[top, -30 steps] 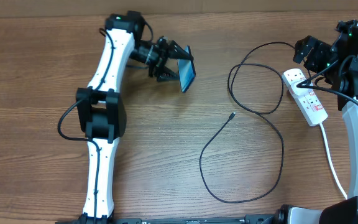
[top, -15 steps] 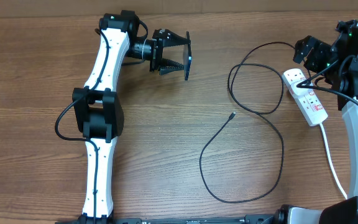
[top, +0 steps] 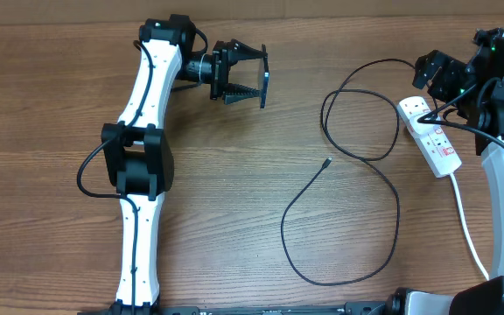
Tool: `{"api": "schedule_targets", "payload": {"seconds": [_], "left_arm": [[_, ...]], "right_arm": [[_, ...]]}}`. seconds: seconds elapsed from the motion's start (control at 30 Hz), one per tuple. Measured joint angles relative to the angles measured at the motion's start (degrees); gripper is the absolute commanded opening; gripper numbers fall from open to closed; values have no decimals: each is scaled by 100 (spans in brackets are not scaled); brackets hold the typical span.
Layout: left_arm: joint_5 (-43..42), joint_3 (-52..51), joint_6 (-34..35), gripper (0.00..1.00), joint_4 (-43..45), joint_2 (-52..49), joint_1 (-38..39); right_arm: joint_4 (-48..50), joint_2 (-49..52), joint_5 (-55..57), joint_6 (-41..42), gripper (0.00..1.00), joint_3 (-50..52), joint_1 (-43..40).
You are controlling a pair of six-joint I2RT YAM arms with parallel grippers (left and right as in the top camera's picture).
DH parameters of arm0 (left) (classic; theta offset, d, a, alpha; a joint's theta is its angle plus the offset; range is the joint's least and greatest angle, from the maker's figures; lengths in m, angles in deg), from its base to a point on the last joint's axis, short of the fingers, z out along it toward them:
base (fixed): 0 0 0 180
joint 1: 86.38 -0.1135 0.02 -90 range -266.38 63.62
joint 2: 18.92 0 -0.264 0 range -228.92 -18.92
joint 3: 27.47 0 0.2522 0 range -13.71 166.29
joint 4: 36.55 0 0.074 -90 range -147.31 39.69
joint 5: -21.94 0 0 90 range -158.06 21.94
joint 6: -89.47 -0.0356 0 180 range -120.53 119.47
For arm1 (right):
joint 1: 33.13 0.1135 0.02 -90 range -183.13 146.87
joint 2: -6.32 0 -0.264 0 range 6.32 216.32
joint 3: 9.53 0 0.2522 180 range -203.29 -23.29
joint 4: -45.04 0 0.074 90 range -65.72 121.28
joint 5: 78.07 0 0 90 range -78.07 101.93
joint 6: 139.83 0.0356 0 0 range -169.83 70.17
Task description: Plug charger to phone and switch on socket
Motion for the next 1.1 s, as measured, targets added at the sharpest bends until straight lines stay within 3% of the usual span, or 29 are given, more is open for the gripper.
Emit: {"api": "schedule_targets", "payload": {"seconds": [0.57,1.1], "left_arm": [[-2,0,85,70,0,0,-332],[-2,0,87,71,0,0,-334]], "right_arm": [[-313,7,-1648,46,100,-2,168],[-315,4,-1849,48,100,-2,262]]}}
